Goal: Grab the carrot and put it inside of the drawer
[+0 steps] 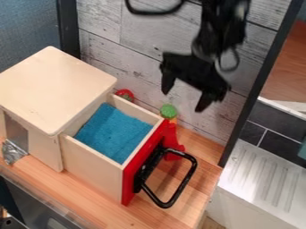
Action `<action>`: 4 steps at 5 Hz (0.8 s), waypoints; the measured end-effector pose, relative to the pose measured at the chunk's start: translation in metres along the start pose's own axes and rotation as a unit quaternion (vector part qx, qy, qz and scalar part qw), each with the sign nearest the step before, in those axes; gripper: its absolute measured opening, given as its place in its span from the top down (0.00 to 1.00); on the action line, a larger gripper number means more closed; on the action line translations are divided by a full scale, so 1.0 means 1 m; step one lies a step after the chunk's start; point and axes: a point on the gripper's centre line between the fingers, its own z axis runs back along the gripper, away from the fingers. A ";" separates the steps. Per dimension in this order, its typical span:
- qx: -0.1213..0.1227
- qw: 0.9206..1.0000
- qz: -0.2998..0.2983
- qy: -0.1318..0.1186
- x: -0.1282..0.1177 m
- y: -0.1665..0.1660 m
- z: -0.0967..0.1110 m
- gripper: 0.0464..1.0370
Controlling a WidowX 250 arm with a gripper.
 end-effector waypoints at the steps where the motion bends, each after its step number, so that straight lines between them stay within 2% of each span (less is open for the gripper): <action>1: 0.023 0.999 -0.017 -0.038 0.006 -0.006 -0.035 0.04; 2: 0.010 0.998 -0.015 -0.066 0.014 -0.011 -0.039 0.04; 3: 0.009 0.997 -0.023 -0.067 0.019 -0.015 -0.043 0.04; 4: 0.005 0.998 -0.033 -0.051 0.018 -0.018 -0.047 0.04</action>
